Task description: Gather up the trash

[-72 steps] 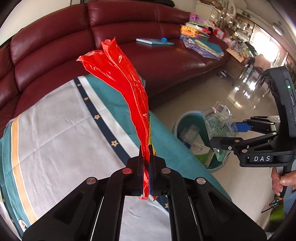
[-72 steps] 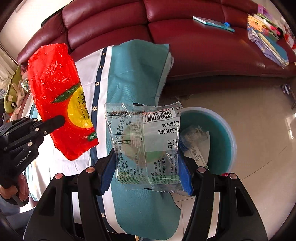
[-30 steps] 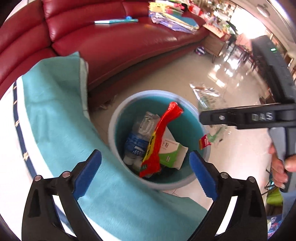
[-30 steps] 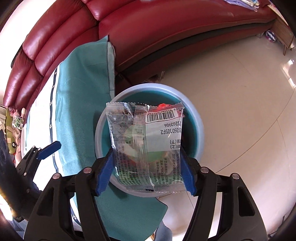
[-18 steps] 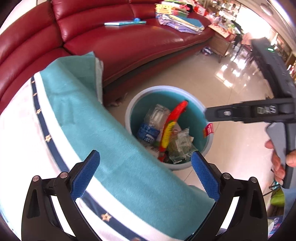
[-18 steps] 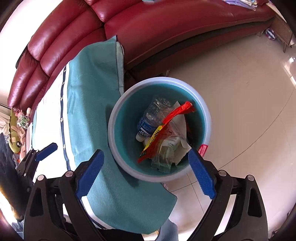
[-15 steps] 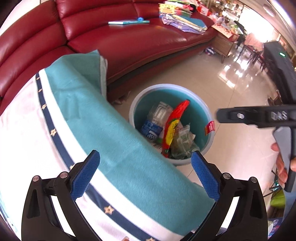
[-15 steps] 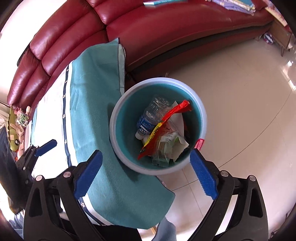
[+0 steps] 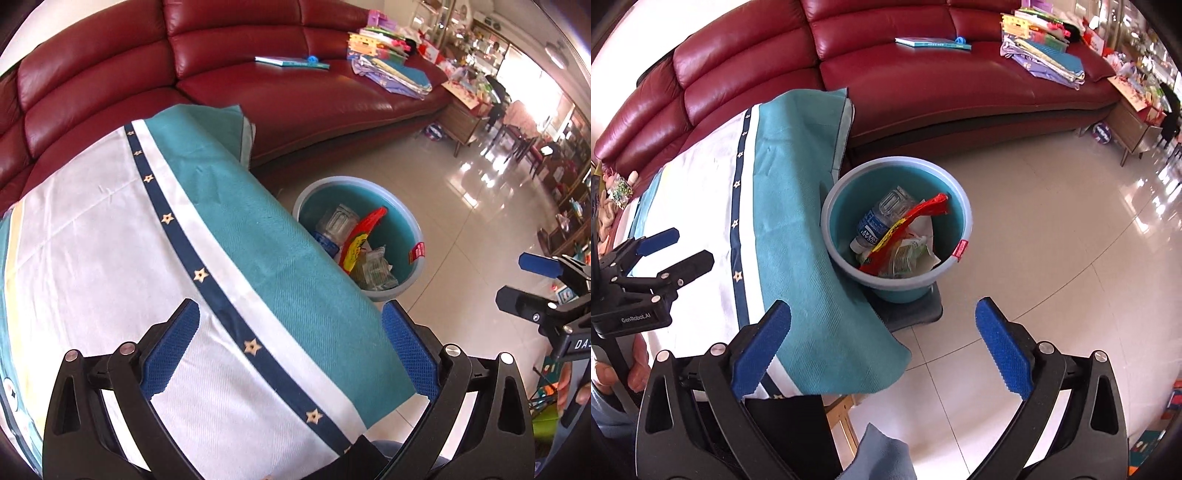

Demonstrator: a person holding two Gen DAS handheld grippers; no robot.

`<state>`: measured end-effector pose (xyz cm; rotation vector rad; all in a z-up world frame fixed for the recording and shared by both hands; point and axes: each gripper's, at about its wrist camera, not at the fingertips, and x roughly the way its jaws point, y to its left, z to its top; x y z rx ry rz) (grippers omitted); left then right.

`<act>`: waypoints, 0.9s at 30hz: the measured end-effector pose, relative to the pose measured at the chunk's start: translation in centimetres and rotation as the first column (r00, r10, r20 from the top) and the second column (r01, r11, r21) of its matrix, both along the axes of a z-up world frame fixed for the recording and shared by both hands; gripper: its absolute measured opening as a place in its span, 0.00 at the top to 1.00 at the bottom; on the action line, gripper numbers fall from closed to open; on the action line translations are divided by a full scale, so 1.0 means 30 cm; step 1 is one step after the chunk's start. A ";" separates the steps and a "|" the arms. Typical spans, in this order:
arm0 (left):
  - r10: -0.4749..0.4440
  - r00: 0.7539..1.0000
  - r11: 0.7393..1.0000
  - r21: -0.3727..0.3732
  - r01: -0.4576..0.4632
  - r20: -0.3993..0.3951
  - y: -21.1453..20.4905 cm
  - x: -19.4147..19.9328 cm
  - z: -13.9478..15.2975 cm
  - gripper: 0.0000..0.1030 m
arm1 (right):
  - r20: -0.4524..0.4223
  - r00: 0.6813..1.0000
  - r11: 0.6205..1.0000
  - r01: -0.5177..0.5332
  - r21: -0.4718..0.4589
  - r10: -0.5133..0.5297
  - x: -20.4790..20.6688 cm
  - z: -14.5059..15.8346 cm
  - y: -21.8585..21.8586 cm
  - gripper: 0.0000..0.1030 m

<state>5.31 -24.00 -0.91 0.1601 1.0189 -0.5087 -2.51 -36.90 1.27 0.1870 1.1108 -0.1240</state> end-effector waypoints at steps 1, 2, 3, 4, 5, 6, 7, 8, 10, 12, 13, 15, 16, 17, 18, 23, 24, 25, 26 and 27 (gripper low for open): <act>0.003 1.000 1.000 0.000 -0.003 0.007 0.009 -0.014 0.007 0.04 | -0.002 1.000 1.000 -0.002 -0.005 0.002 -0.011 -0.001 0.013 0.07; 0.005 1.000 1.000 -0.002 -0.005 0.011 0.020 -0.027 0.014 0.04 | -0.006 1.000 1.000 -0.005 -0.010 0.004 -0.021 -0.003 0.026 0.07; 0.006 1.000 1.000 -0.002 -0.006 0.017 0.027 -0.041 0.019 0.04 | -0.015 1.000 1.000 -0.009 -0.020 0.008 -0.031 -0.007 0.039 0.07; 0.009 1.000 1.000 -0.003 -0.009 0.023 0.034 -0.052 0.024 0.04 | -0.019 1.000 0.999 -0.013 -0.029 0.012 -0.039 -0.012 0.052 0.07; 0.011 1.000 1.000 -0.005 -0.011 0.026 0.041 -0.064 0.028 0.04 | -0.018 1.000 0.999 -0.015 -0.037 0.015 -0.047 -0.014 0.064 0.07; 0.013 1.000 1.000 -0.007 -0.013 0.027 0.049 -0.074 0.029 0.04 | -0.019 1.000 0.999 -0.017 -0.043 0.017 -0.055 -0.016 0.073 0.07; 0.017 0.999 1.000 -0.008 -0.017 0.028 0.056 -0.084 0.031 0.04 | -0.020 1.000 0.999 -0.020 -0.049 0.019 -0.061 -0.019 0.083 0.07; 0.021 0.999 1.000 -0.008 -0.021 0.030 0.061 -0.094 0.032 0.04 | -0.019 1.000 0.998 -0.022 -0.051 0.021 -0.070 -0.020 0.091 0.07; 0.027 0.999 1.000 -0.006 -0.027 0.034 0.071 -0.110 0.033 0.04 | -0.015 1.000 0.998 -0.027 -0.058 0.026 -0.079 -0.021 0.102 0.07; 0.036 0.999 0.999 0.000 -0.036 0.040 0.079 -0.123 0.034 0.04 | -0.013 1.000 0.997 -0.029 -0.066 0.028 -0.084 -0.021 0.112 0.07; 0.038 0.998 0.999 0.000 -0.038 0.041 0.083 -0.128 0.034 0.04 | -0.012 1.000 0.997 -0.029 -0.065 0.028 -0.087 -0.019 0.115 0.07; 0.042 0.998 0.999 -0.003 -0.041 0.039 0.089 -0.134 0.037 0.04 | -0.008 1.000 0.997 -0.028 -0.068 0.027 -0.092 -0.016 0.119 0.07; 0.043 0.998 0.999 -0.005 -0.042 0.039 0.090 -0.136 0.039 0.04 | -0.007 1.000 0.997 -0.028 -0.070 0.028 -0.093 -0.013 0.120 0.07; 0.045 0.998 0.999 -0.006 -0.045 0.040 0.090 -0.137 0.040 0.04 | -0.005 1.000 0.997 -0.028 -0.070 0.028 -0.097 -0.010 0.121 0.07; 0.047 0.998 0.999 -0.008 -0.047 0.041 0.091 -0.137 0.041 0.04 | -0.003 1.000 0.997 -0.029 -0.068 0.029 -0.098 -0.009 0.120 0.07; 0.044 0.998 0.999 -0.002 -0.044 0.041 0.078 -0.141 0.045 0.04 | -0.006 1.000 0.998 -0.018 -0.059 0.018 -0.099 -0.012 0.104 0.07; 0.043 0.998 0.999 -0.001 -0.043 0.040 0.078 -0.140 0.045 0.04 | -0.006 1.000 0.998 -0.014 -0.057 0.014 -0.099 -0.014 0.100 0.07; 0.045 0.998 0.999 0.002 -0.045 0.039 0.076 -0.141 0.044 0.04 | -0.008 1.000 0.998 -0.011 -0.054 0.010 -0.097 -0.016 0.094 0.07; 0.048 0.998 0.999 0.005 -0.048 0.037 0.074 -0.140 0.041 0.04 | -0.010 1.000 0.999 -0.008 -0.049 0.007 -0.095 -0.019 0.089 0.07; 0.049 0.998 0.999 0.004 -0.049 0.032 0.074 -0.139 0.039 0.04 | -0.011 1.000 0.999 -0.005 -0.045 0.004 -0.094 -0.022 0.086 0.07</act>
